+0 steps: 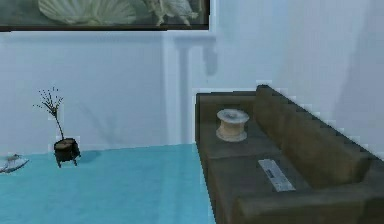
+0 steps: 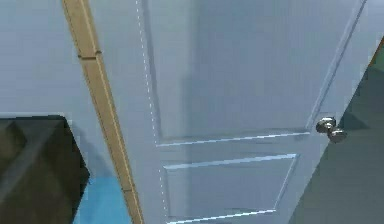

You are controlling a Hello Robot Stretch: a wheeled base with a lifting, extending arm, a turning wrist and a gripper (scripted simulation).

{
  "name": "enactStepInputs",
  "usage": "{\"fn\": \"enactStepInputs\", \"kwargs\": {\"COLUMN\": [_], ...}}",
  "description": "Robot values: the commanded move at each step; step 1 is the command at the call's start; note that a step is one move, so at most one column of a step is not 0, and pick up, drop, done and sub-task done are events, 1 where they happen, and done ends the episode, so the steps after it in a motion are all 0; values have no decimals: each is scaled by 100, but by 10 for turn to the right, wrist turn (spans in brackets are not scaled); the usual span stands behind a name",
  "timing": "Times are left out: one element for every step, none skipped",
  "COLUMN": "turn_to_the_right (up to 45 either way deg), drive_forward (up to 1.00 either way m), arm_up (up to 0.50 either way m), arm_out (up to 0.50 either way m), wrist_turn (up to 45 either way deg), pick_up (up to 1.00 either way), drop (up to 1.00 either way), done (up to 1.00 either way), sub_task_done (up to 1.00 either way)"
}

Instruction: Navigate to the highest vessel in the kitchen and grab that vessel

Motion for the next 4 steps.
{"fn": "enactStepInputs", "kwargs": {"turn_to_the_right": [-60, 0, -450, -420], "drive_forward": [0, 40, 0, 0], "arm_up": [0, 0, 0, 0], "arm_out": [0, 0, 0, 0], "wrist_turn": [0, 0, 0, 0], "pick_up": [0, 0, 0, 0], "drop": [0, 0, 0, 0], "done": [0, 0, 0, 0], "sub_task_done": [0, 0, 0, 0]}}
